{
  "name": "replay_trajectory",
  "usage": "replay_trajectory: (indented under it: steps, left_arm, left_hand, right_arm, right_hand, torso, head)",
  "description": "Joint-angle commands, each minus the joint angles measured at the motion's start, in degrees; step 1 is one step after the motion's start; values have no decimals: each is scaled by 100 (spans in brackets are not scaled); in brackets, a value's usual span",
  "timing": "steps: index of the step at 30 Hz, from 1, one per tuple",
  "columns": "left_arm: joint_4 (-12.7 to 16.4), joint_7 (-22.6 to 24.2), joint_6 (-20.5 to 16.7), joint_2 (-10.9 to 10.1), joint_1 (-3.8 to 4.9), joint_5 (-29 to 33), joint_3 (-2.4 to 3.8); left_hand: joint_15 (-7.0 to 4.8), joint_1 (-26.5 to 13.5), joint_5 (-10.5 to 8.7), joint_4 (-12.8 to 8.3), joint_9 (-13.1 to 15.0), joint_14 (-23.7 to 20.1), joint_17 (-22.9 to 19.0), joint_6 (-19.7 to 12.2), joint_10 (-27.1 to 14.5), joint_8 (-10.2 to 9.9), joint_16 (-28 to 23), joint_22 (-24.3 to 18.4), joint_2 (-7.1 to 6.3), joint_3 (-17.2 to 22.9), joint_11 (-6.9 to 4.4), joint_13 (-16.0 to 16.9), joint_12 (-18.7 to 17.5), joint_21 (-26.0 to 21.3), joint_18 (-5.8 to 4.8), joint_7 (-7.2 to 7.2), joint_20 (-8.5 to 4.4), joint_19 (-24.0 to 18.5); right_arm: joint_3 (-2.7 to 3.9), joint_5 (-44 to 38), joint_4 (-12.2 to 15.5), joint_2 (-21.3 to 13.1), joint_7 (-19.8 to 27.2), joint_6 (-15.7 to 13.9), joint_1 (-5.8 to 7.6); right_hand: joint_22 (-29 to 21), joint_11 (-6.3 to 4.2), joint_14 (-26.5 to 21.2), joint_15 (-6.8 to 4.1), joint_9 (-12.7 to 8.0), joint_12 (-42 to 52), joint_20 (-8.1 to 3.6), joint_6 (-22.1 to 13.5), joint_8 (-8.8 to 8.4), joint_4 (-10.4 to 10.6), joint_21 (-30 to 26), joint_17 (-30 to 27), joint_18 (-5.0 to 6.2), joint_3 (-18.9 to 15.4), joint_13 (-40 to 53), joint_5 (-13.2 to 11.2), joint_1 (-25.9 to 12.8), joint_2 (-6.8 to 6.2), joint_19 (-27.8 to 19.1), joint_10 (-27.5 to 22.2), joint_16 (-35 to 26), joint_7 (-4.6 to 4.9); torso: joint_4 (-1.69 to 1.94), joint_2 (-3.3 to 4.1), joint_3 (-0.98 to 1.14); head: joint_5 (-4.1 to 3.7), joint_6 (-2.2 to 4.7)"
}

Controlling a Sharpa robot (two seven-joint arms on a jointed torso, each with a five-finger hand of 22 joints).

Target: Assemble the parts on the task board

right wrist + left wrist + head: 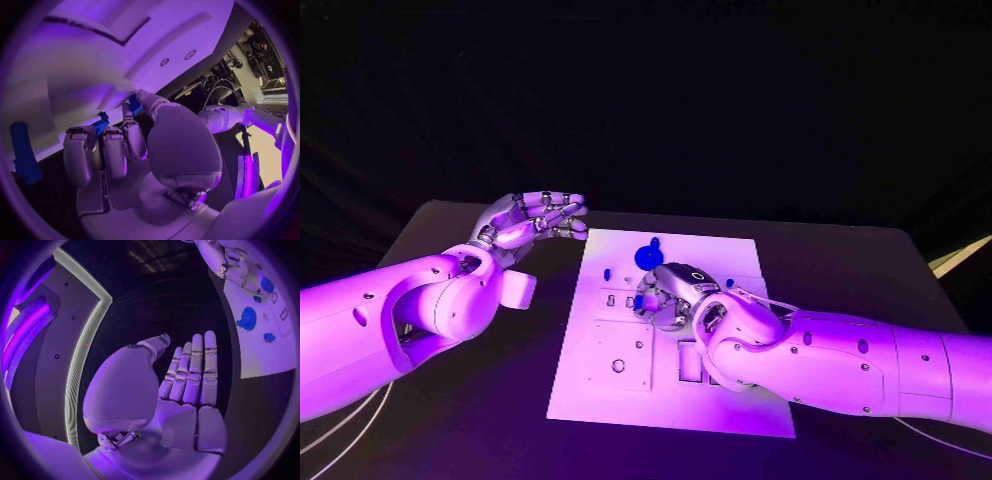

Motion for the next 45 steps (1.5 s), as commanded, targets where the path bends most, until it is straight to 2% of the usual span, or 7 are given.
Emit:
replay_trajectory:
  steps: [1, 25, 28, 31, 35, 40, 45]
  left_arm:
    - [5, 4, 21, 5, 2, 4, 2]
    - [-18, -22, 24, 0, 1, 4, 0]
    - [-35, -96, 24, 0, 1, -31, -1]
    - [-59, -270, 62, 2, 1, -204, -1]
    - [-96, -660, 132, 12, 1, -613, -1]
    - [-189, -1167, 281, 76, 2, -1263, -1]
    - [-316, -1862, 478, 207, 6, -2121, 0]
  left_hand:
    - [-6, -112, 2, 28, 110, -97, 85, -46, 6, -48, 102, 116, 9, -38, 19, 64, -82, 112, 54, 70, -18, -105]
    - [-6, -112, 2, 28, 110, -97, 85, -46, 6, -48, 102, 116, 9, -38, 19, 64, -82, 112, 54, 70, -18, -105]
    - [0, -118, 2, 29, 112, -128, 92, -52, -1, -54, 86, 121, 10, -40, 23, 63, -83, 124, 53, 73, -13, -120]
    - [9, -161, -6, 46, 109, -137, 106, -81, -25, -72, 84, 126, -23, -75, 32, 62, -89, 140, 53, 82, -4, -127]
    - [-42, -280, -9, 128, 113, 57, 261, -165, 123, -116, 282, 166, -71, -209, -5, 119, 25, 257, 75, 74, -25, -15]
    - [-234, -388, -6, 285, 272, 580, 933, -33, 460, 176, 1295, 425, -109, -455, -168, 383, 533, 795, 76, -43, -197, 430]
    - [-427, -328, 25, 531, 810, 878, 2577, -213, 100, 1134, 3550, 1220, -45, -806, -368, 1799, 2565, 2096, 70, -228, -389, 497]
  right_arm:
    - [-2, -2, -1, 5, 12, 23, -7]
    - [-2, -13, 50, -53, 30, 5, -7]
    - [-2, -29, 101, -121, 42, -41, -6]
    - [3, -34, 217, -264, 101, -137, -3]
    - [29, 90, 440, -510, 311, -308, 51]
    - [54, 485, 667, -775, 685, -470, 163]
    - [77, 1296, 885, -1094, 1150, -593, 321]
  right_hand:
    - [1379, 15, 596, 61, -20, -78, 41, -172, -39, -12, -8, 1521, -137, 248, 447, 41, -56, -60, 502, -105, 59, 31]
    - [1283, 83, 574, 125, -91, -471, 116, -420, -164, 20, -164, 1441, -99, -73, 101, 38, -143, -245, 431, -417, 18, 96]
    - [1259, 185, 576, 202, -184, -671, 182, -746, -373, 150, -212, 1448, -89, -904, -95, 86, 143, -109, 411, -621, 20, 185]
    - [1245, 287, 562, 301, -303, -815, 252, -1051, -609, 793, -249, 1400, -80, -1941, -303, 140, 780, -78, 397, -787, -5, 293]
    - [1227, 304, 551, 317, -361, -847, 292, -1147, -676, 1079, -286, 1366, -72, -2161, -378, 152, 987, -190, 381, -834, -23, 341]
    - [1131, 296, 529, 317, -346, -863, 297, -1064, -638, 1077, -446, 1293, -33, -2164, -406, 146, 967, -145, 308, -860, -61, 323]
    - [939, 251, 460, 280, -327, -950, 274, -946, -521, 1070, -774, 1096, 43, -2121, -516, 127, 923, -73, 155, -994, -171, 268]
  torso:
    - [2, 0, 0]
    - [3, -1, 1]
    - [3, -3, 4]
    - [-2, -12, 9]
    - [-19, -16, 13]
    - [-52, -47, 28]
    - [-88, -113, 59]
  head:
    - [-4, -1]
    - [-4, 2]
    - [-2, 6]
    - [12, 23]
    - [25, 54]
    - [52, 69]
    - [92, 54]
